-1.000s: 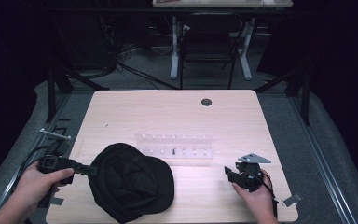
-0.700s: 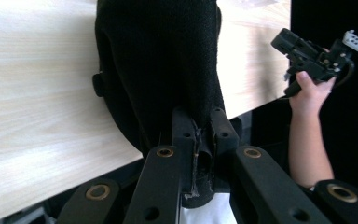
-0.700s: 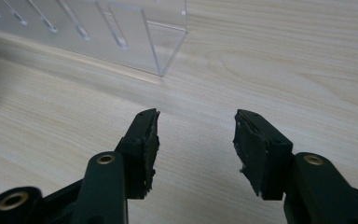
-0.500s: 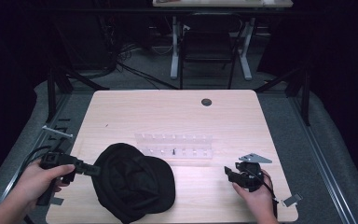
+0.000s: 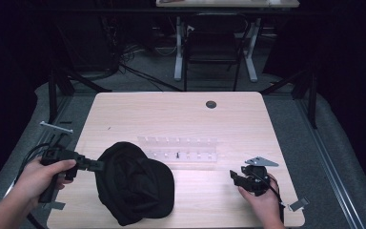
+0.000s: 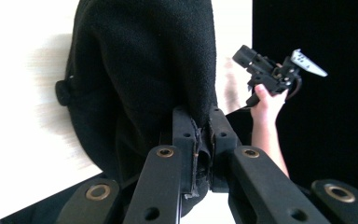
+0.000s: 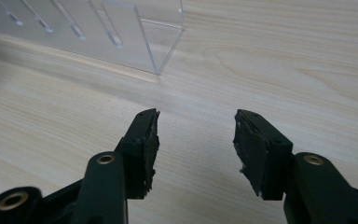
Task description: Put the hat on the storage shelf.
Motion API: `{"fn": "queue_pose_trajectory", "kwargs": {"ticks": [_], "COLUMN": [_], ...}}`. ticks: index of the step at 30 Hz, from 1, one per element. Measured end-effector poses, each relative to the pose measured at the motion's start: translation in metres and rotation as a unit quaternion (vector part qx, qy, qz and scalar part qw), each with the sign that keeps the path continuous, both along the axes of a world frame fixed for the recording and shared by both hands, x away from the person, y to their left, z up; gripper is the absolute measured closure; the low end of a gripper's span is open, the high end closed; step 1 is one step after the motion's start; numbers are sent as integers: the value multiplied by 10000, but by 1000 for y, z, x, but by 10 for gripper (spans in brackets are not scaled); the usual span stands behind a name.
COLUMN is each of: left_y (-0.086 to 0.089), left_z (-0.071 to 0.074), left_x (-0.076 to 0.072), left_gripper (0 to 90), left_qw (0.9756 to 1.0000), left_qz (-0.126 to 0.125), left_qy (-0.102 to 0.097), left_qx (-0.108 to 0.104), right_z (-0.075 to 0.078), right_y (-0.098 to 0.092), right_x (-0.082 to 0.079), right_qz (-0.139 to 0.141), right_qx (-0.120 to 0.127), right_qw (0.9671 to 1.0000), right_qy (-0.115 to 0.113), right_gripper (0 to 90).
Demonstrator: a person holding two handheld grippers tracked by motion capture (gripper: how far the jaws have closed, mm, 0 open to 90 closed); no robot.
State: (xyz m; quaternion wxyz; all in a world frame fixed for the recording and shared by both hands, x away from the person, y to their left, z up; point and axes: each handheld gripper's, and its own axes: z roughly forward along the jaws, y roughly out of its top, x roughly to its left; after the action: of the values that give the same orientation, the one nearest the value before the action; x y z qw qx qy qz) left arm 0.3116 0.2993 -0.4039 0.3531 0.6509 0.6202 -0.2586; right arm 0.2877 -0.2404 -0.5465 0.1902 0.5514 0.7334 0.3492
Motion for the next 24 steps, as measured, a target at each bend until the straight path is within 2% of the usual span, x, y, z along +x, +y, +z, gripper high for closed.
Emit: {"fn": "queue_pose_trajectory", "kwargs": {"ticks": [1,2,6,10,19,23,24], "left_y": [0,0,-1,-3,-5,-2,-1], "left_z": [2,4,12,22,40,49,50], "left_x": [0,1,2,2,4,4,4], "left_gripper": [849,849,849,849,850,850,850], "left_qw": [10000,10000,9999,9994,9989,9986,9983], "left_qz": [10,-7,13,-36,-47,27,60], "left_qy": [-31,-27,-118,-215,-368,-454,-478], "left_qx": [36,-56,-59,-262,-299,-276,-324], "right_z": [0,0,0,0,0,0,0], "right_y": [0,0,0,0,0,0,0], "right_x": [0,0,0,0,0,0,0], "right_qz": [6,6,-5,-6,7,0,-1], "right_qx": [13,22,46,46,37,4,18], "right_qw": [10000,10000,10000,10000,10000,10000,10000], "right_qy": [-3,-10,-12,-2,3,15,24], "right_gripper": [493,493,493,493,493,495,495]}}
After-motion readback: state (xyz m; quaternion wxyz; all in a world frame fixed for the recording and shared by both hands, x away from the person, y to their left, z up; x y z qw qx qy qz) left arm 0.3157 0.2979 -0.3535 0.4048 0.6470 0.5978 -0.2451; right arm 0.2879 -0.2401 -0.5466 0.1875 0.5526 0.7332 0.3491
